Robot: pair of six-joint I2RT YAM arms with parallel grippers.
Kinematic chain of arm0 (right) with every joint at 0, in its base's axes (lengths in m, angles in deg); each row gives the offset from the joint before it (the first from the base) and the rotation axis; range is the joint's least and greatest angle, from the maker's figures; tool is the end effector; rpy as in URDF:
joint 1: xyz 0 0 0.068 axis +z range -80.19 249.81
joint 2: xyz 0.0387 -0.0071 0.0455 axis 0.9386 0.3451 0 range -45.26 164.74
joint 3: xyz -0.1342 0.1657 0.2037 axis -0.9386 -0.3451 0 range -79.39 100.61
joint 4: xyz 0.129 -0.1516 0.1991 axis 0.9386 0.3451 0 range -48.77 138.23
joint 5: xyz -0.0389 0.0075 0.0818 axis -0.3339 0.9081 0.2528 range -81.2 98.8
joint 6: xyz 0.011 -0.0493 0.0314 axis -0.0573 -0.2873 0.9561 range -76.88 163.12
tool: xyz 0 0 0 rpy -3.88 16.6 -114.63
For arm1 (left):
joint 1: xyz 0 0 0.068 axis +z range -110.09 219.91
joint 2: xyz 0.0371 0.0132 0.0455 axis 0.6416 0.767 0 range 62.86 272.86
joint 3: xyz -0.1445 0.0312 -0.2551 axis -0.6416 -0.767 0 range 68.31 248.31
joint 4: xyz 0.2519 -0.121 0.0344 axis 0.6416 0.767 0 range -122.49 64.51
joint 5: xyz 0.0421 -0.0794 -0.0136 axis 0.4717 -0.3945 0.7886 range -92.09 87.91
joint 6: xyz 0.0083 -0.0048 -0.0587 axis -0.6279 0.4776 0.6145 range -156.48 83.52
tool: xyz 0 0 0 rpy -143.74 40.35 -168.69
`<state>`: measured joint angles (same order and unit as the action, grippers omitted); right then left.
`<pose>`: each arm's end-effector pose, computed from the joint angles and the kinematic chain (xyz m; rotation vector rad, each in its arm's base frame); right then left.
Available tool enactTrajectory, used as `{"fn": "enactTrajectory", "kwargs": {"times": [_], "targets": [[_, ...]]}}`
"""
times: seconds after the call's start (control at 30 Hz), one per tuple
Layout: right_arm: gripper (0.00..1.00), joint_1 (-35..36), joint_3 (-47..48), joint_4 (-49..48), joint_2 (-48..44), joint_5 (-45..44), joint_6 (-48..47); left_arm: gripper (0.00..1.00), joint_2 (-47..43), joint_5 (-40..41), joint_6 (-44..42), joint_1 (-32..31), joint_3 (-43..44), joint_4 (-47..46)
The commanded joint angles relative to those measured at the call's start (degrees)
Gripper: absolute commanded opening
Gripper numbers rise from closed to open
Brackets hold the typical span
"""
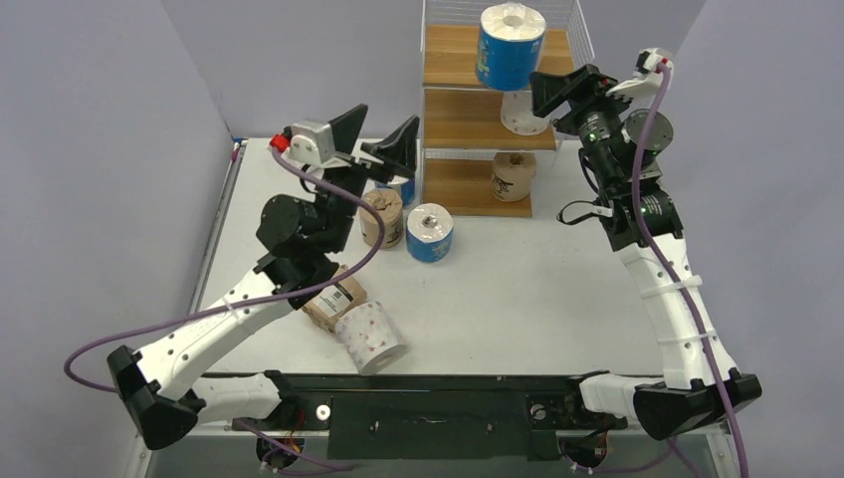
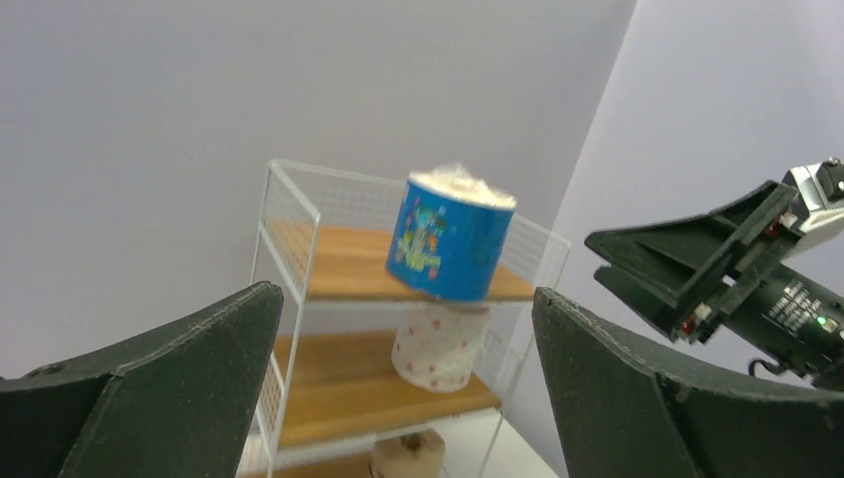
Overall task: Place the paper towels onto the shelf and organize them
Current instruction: Place the paper towel on the shelf.
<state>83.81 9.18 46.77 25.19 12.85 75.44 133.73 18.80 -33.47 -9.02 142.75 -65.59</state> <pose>0.2643 0.0690 0.5491 0.1605 1.3799 0.7261 0.1959 -0.2010 0.5293 0.0488 0.9979 -0.6623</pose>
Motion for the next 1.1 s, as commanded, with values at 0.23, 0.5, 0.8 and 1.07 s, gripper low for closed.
{"fn": "enactTrajectory", "kwargs": {"times": [0.23, 0.5, 0.8, 1.07], "targets": [[0.75, 5.1, -0.1, -6.8, 6.9, -3.8, -7.2, 0.96, -18.5, 5.1, 17.6, 0.8, -24.3, 15.1], [0.74, 5.2, 3.3, -6.8, 11.4, -6.8, -10.2, 0.96, -30.5, 4.8, 23.0, 0.8, -36.9, 21.8], [0.73, 5.2, 10.2, -4.3, 17.3, -7.0, -13.0, 0.96, -36.2, 3.9, 21.8, 0.9, -39.9, 25.3], [0.72, 5.3, 15.3, -1.8, 22.7, -5.5, -13.9, 0.96, -38.3, 1.8, 21.2, 0.8, -41.1, 26.1]]}}
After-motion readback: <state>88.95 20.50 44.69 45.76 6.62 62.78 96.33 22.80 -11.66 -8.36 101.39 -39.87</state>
